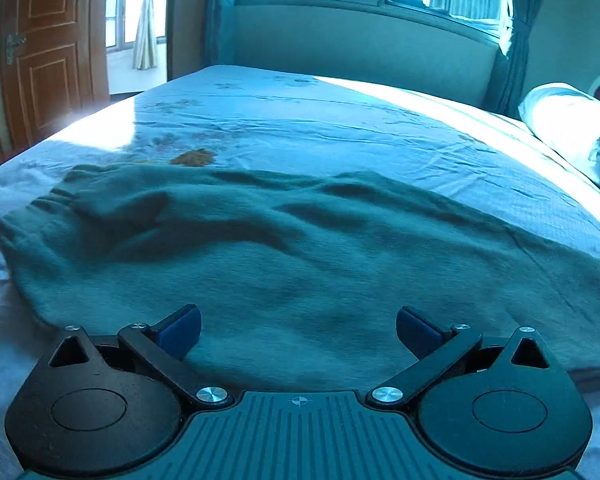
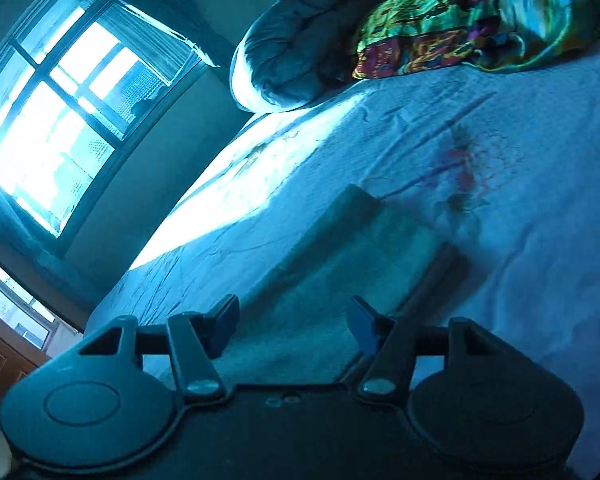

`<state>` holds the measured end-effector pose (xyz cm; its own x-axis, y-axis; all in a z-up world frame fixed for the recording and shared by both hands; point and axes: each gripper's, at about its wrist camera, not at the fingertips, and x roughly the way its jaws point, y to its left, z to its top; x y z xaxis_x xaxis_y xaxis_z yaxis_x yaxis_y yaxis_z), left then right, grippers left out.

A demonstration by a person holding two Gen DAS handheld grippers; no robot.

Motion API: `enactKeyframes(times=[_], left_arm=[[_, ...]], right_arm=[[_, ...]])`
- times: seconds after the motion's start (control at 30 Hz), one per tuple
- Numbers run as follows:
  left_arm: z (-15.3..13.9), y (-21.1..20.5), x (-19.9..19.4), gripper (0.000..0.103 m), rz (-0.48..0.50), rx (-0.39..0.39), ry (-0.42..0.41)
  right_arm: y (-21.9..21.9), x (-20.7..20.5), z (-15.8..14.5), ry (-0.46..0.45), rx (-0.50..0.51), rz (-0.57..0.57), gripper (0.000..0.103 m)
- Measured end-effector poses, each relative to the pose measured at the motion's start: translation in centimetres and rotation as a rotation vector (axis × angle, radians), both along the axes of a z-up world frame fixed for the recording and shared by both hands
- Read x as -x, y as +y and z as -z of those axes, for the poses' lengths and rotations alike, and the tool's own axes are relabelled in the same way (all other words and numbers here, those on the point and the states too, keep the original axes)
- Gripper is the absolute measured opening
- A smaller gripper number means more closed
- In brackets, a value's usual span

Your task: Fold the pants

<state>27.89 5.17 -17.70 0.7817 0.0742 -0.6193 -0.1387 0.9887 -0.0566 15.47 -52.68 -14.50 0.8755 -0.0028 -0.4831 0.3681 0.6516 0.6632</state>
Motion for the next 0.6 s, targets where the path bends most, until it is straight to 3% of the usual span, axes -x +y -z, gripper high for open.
enactKeyframes(times=[0.17,0.43,0.6], left_arm=[[0.0,-8.0,0.3,0.103,0.111,0.001,0.021],[-0.5,-18.7,0.8,0.103,0.259,0.041,0.039],[0.2,-23.3,0.1,0.103,0.318,0.033,0.092]], right_arm=[[-1.9,1.0,2.0,0.031,-0.042,0.035,0.051],[-2.3,1.3,3.7,-0.004,-0.116,0.047,0.048],[-2.7,1.5,4.3,-0.017,-0.141,0.048,0.046]])
